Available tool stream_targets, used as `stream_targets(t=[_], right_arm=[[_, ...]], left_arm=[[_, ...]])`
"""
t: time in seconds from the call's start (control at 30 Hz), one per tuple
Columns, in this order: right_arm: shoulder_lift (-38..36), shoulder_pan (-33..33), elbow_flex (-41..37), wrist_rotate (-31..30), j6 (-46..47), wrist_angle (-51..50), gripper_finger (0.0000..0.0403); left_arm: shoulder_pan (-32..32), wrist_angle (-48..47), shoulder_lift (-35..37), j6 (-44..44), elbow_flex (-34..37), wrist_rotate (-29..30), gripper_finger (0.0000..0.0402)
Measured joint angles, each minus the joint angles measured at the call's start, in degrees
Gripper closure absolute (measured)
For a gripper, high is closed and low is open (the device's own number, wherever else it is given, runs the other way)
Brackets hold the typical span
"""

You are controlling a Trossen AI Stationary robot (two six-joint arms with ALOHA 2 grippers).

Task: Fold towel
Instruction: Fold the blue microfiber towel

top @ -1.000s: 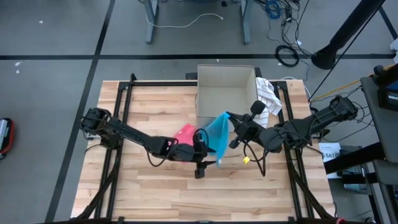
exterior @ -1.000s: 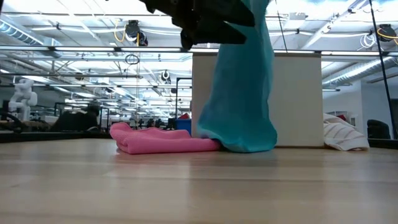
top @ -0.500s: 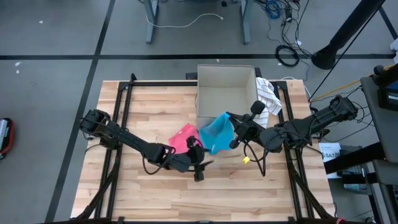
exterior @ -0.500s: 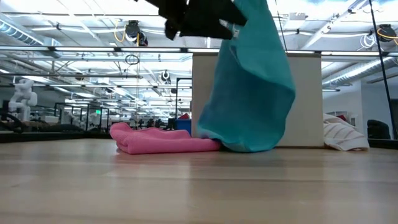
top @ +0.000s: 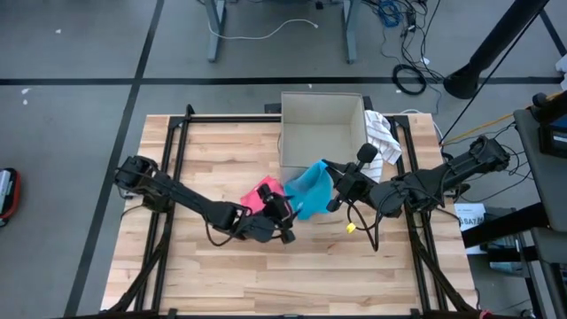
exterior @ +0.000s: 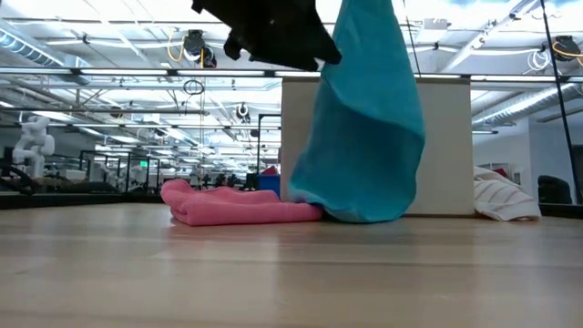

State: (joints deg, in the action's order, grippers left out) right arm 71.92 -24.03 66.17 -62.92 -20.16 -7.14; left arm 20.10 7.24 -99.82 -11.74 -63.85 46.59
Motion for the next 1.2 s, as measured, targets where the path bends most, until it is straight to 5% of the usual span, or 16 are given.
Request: stream_targets(t=[0.13,0.3,0.57,0.87,1.2], right_arm=[[0.0,-0.05,0.0,0.01,0.04,-0.18,0.0403],[0.0,-0.07,0.0,0.0,1.03,-0.84,0.0403],[0.0,-0.07,0.0,0.0,1.51,-2.12,0.0403],[0.0,-0.07,0.0,0.01,1.9,-3.23,0.0403],[0.02,-0.2,0.0,0.0,3.66,-5.25,0.0403]], left_arm=[[-0.88,-1.27,-1.89,-0.24,-0.05,1.53,0.0185],[-2.35,1.02,-5.28,-1.03,0.0,-3.87,0.0187],[-2.09,5.78,-5.4,1.57,0.01,-4.18,0.0246],[-2.23,6.49,-5.3,3.69,0.0,-4.13,0.0258],[-1.98,5.24,-5.3,4.9,0.0,-4.13,0.0339]])
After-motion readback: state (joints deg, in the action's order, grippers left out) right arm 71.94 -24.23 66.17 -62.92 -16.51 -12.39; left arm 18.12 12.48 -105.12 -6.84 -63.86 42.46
